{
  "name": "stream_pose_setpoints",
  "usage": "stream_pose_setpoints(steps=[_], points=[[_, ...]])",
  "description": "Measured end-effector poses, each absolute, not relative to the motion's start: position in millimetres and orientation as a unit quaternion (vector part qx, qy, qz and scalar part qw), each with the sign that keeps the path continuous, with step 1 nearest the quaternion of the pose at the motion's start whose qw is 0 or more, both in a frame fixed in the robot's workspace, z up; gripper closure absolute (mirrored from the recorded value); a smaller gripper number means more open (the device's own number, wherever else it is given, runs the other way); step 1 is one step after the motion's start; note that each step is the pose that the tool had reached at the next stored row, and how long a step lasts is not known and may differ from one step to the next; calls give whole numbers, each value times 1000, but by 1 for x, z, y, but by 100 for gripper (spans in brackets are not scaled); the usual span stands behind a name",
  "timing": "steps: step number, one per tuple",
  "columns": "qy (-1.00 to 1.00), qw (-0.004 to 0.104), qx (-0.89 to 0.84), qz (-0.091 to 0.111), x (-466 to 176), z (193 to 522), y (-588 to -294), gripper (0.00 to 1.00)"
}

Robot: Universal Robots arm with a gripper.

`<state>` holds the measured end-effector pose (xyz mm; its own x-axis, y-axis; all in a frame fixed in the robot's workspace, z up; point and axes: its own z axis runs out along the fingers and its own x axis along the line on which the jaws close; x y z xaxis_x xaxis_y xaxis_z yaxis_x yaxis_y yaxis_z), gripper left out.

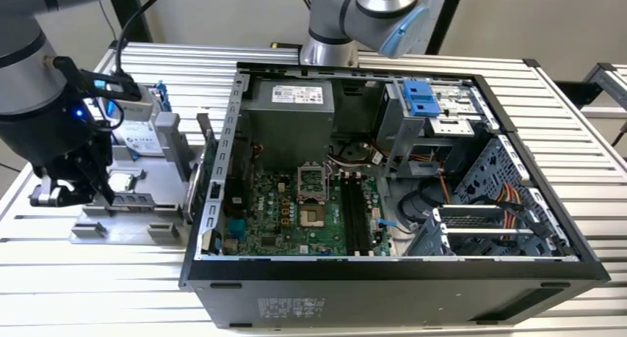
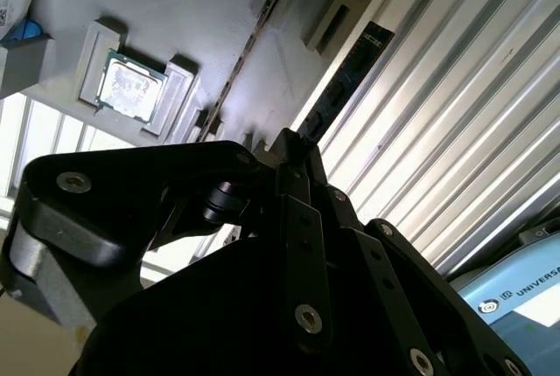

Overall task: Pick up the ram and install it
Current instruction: 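Pick up the ram and move it above insertion slot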

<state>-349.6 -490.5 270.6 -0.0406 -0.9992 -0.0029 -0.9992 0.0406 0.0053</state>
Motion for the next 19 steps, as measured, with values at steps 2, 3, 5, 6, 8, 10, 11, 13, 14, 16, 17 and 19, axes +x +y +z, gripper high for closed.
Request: stream_pose_setpoints(steps=[2,3,5,6,8,10,11,13,14,16,17,19], points=[[-721,1,693,-3,-350,271,-491,100],[-721,1,693,-3,-350,271,-491,100],[-721,1,693,-3,-350,272,-491,100],[-721,1,693,-3,-350,273,-491,100],[-721,1,693,-3,-350,274,-491,100],[-721,1,693,-3,-350,274,-491,100],[-721,1,693,-3,-350,275,-491,100],[-721,1,693,-3,-350,276,-491,100],[-721,1,693,-3,-350,276,-491,100],[-721,1,693,-3,-350,277,-491,100],[-721,1,693,-3,-350,277,-491,100],[-721,1,693,-3,-350,278,-491,100]])
